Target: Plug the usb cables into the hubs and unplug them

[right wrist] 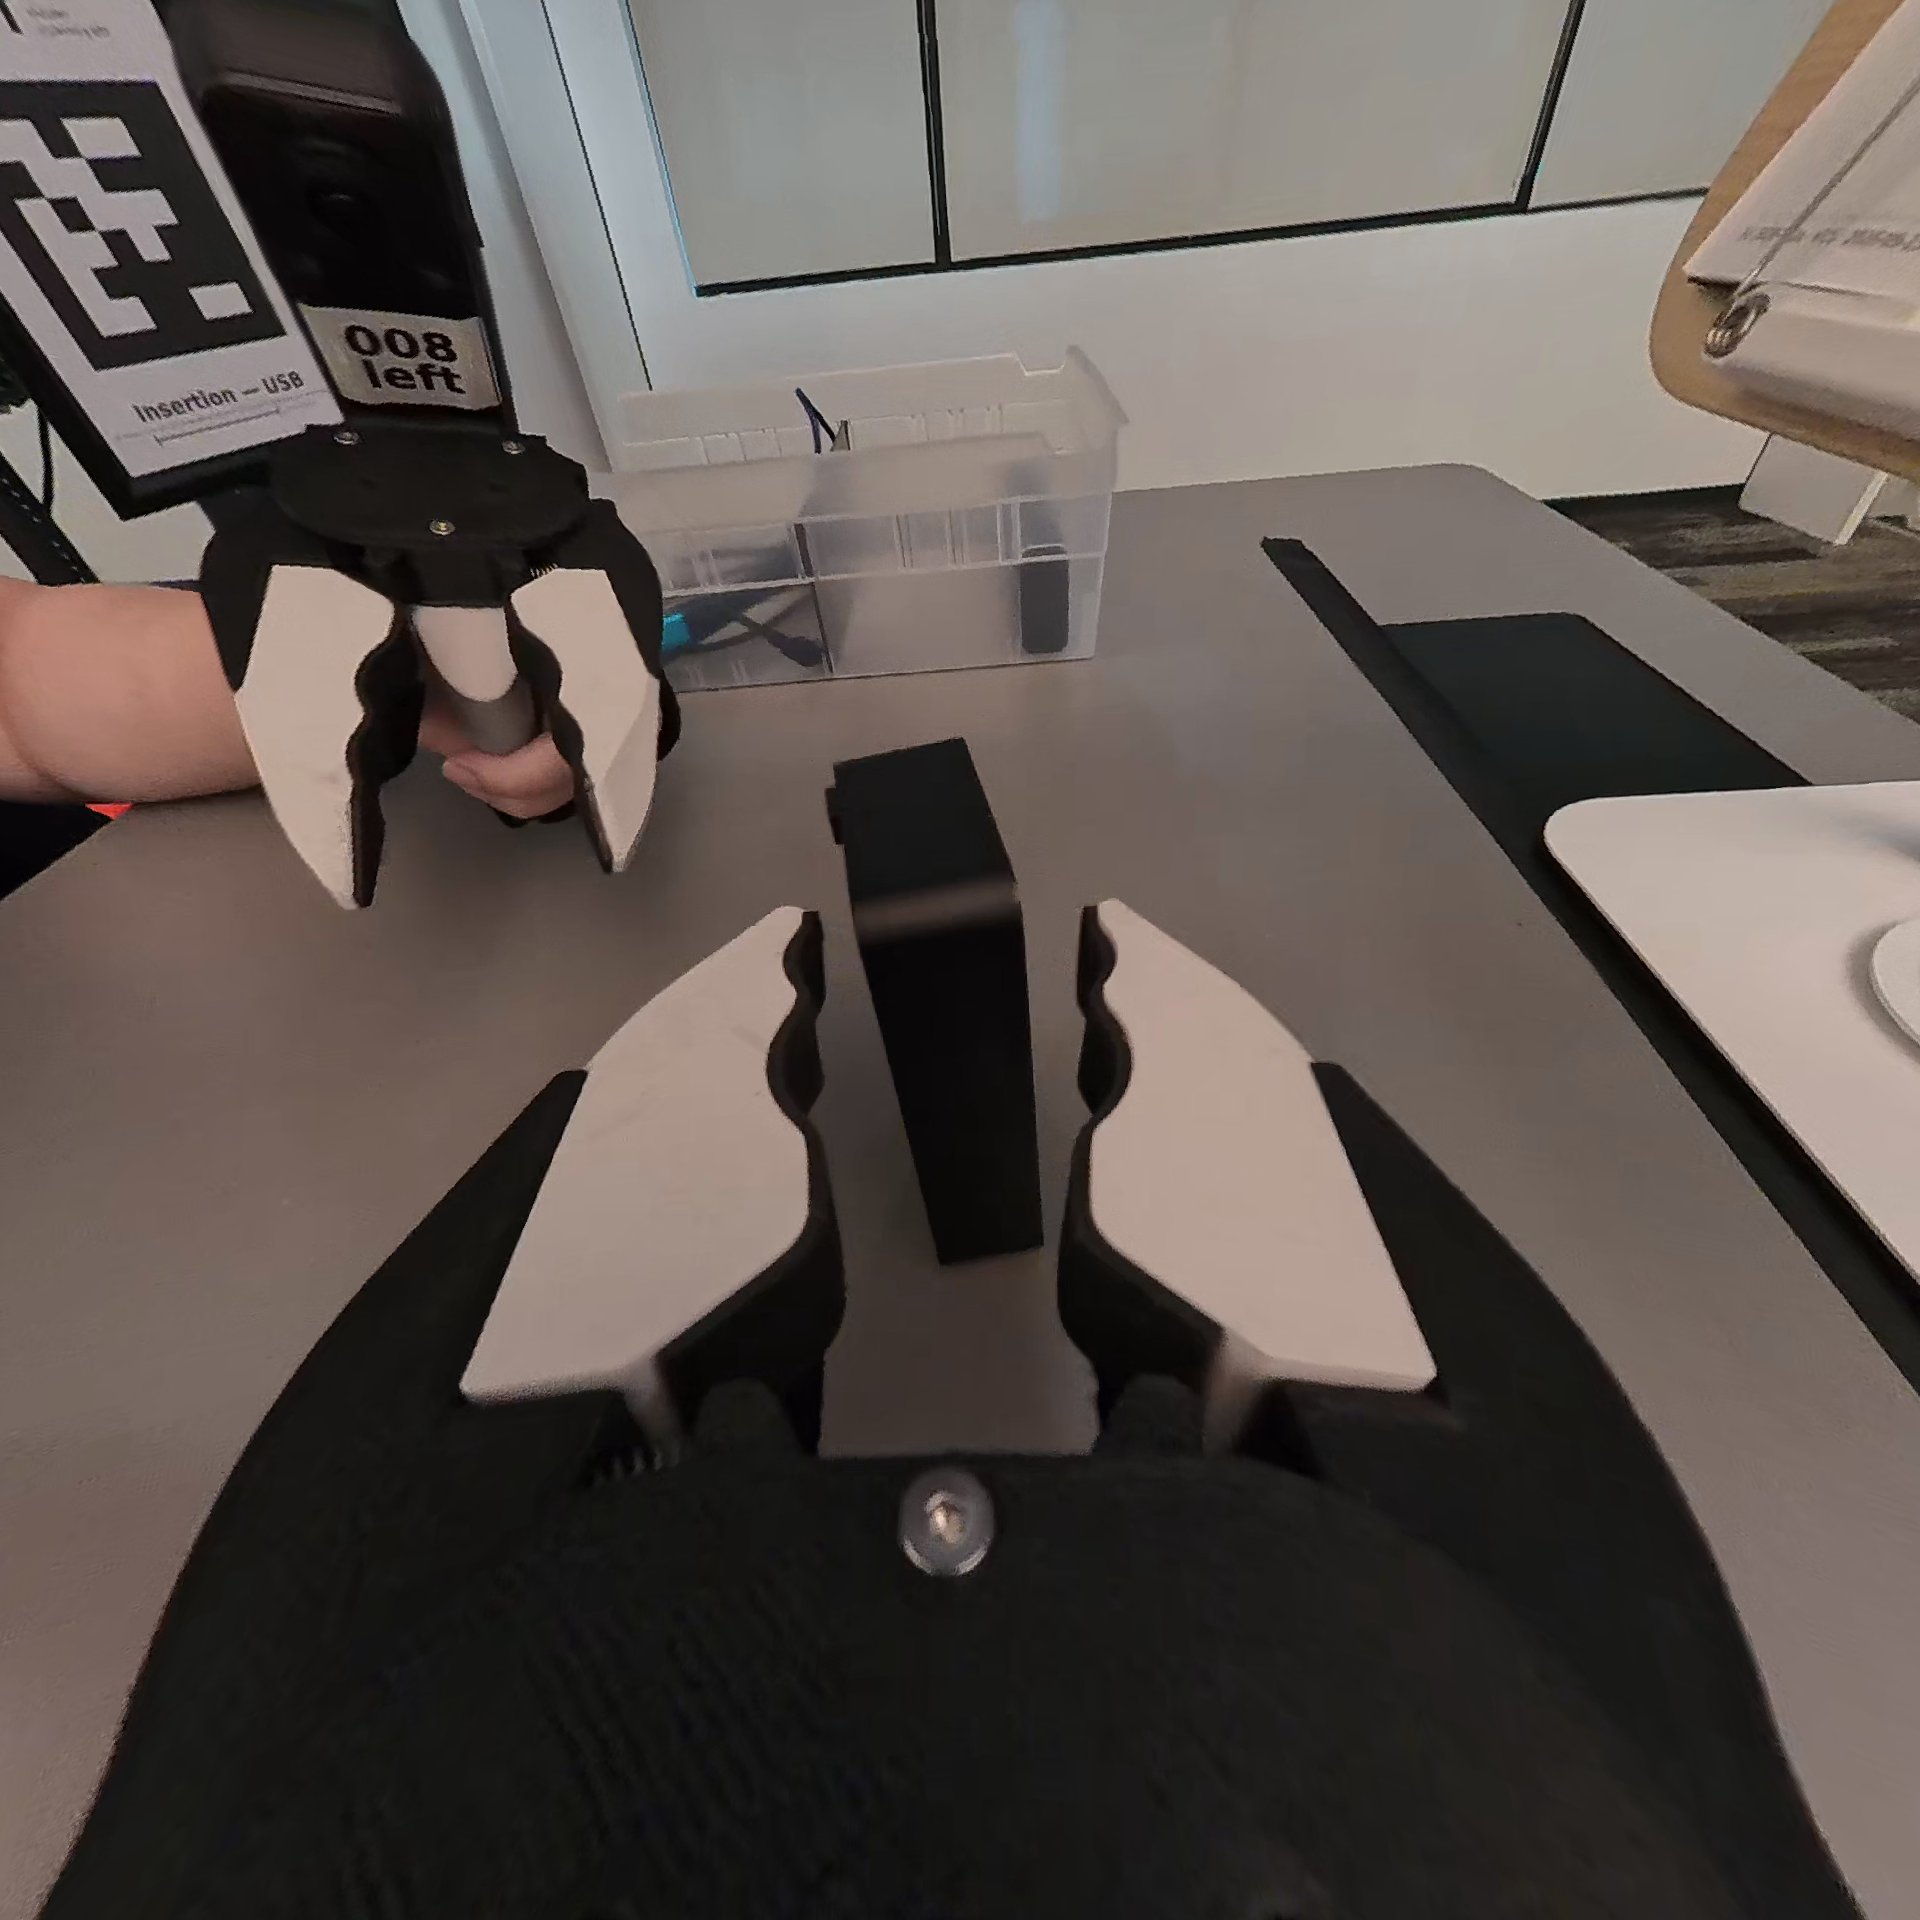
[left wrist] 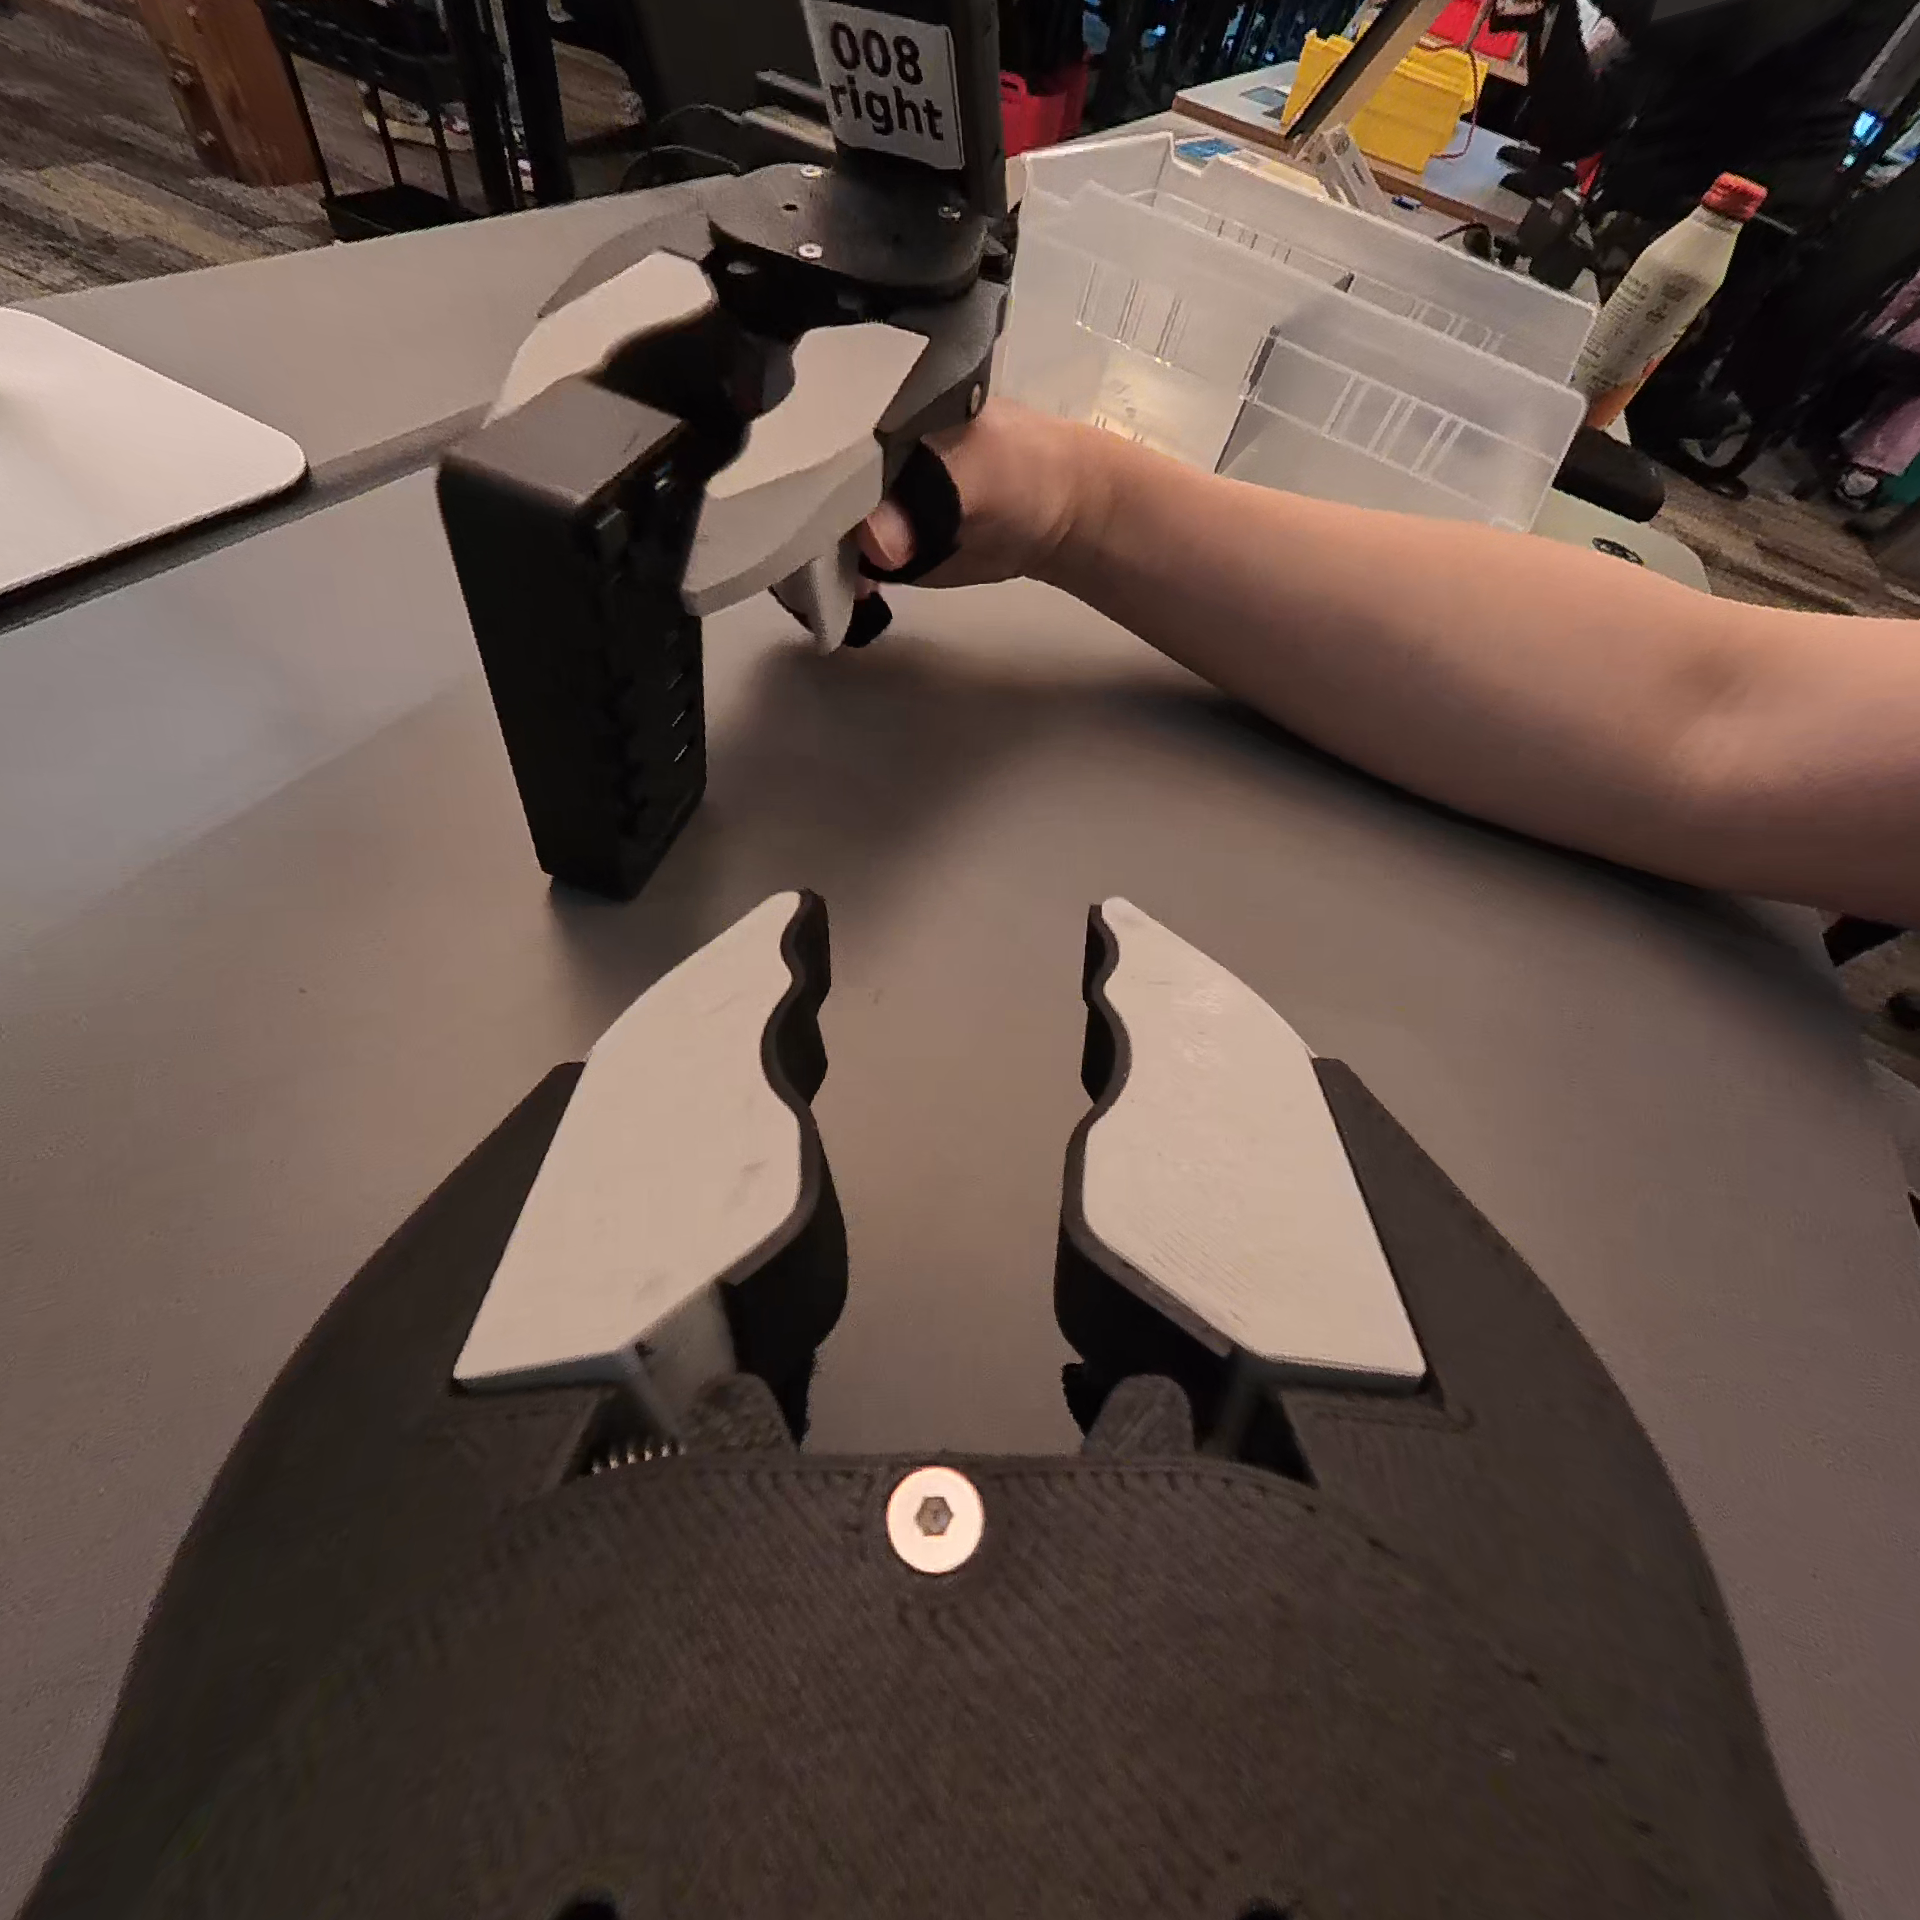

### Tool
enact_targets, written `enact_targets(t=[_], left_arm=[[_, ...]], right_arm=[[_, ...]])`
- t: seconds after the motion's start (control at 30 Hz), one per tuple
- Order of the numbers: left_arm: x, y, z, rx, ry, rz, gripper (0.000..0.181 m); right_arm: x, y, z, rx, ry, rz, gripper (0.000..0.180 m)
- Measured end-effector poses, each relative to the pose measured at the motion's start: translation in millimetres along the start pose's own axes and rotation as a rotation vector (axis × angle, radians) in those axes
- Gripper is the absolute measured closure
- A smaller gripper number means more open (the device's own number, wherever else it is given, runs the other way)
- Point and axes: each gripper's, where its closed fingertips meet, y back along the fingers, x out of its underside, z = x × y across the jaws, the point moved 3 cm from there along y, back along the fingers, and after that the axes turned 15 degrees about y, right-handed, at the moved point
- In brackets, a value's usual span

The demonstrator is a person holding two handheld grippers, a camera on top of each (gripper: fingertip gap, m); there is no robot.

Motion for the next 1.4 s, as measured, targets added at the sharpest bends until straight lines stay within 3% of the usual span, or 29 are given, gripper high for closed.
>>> enact_targets(t=[0.17,0.3,0.4,0.5,0.57,0.67,0.8,1.0,1.17,1.3,1.4], left_arm=[[-16.7,14.4,-13.4,-0.020,-0.028,-0.079,0.135],[-34.9,48.0,-43.0,-0.030,-0.080,-0.126,0.133],[-47.9,101.0,-58.3,-0.062,-0.115,-0.204,0.131],[-56.3,177.8,-25.0,-0.323,-0.209,-0.221,0.131],[-51.7,228.1,19.2,-0.526,-0.285,-0.107,0.137],[-20.9,267.8,71.2,-0.588,-0.311,0.210,0.141],[34.1,281.3,119.1,-0.614,-0.351,0.658,0.151],[73.4,283.4,150.0,-0.571,-0.487,1.015,0.143],[88.9,276.7,167.2,-0.550,-0.522,1.108,0.137],[90.9,277.0,167.7,-0.520,-0.503,1.133,0.158],[88.8,281.6,164.4,-0.520,-0.511,1.131,0.163]], right_arm=[[-15.2,9.6,-4.1,0.075,0.025,-0.048,0.117],[-46.1,31.0,-17.4,0.312,0.165,-0.073,0.097],[-78.5,43.6,-9.3,0.362,0.270,-0.106,0.097],[-107.8,49.1,3.0,0.371,0.337,-0.126,0.098],[-124.9,50.0,11.7,0.371,0.377,-0.139,0.099],[-144.7,47.1,23.0,0.349,0.402,-0.159,0.098],[-161.4,39.7,36.1,0.296,0.384,-0.183,0.098],[-181.6,35.2,62.1,0.214,0.354,-0.262,0.099],[-188.2,35.9,63.0,0.189,0.326,-0.303,0.099],[-186.2,37.7,58.2,0.170,0.266,-0.349,0.101],[-182.4,40.9,55.5,0.168,0.244,-0.349,0.102]])
